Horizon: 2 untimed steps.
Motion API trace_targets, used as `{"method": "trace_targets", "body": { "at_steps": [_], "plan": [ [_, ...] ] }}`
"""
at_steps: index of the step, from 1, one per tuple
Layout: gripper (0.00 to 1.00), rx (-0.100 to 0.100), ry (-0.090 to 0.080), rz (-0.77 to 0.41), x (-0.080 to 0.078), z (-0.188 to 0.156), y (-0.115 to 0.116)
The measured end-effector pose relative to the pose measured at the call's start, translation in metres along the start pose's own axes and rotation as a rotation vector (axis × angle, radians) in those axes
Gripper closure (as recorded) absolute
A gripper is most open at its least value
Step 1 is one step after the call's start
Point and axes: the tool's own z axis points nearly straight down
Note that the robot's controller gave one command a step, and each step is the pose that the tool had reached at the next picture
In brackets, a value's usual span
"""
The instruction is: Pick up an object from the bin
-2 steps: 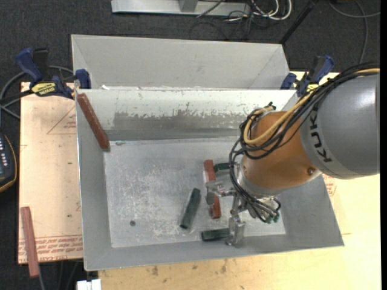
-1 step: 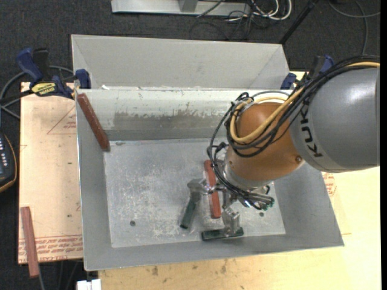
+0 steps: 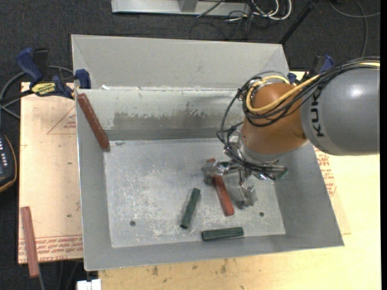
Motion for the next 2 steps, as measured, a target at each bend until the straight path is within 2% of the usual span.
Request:
{"method": "trace_targets", "body": {
  "at_steps": [1, 2],
  "plan": [
    [1.0, -0.001, -0.002, -0.002, -0.002, -0.002, 0.001],
    [1.0, 0.006, -0.006, -0.01, 0.015, -0.175, 0.005]
  ]
}}
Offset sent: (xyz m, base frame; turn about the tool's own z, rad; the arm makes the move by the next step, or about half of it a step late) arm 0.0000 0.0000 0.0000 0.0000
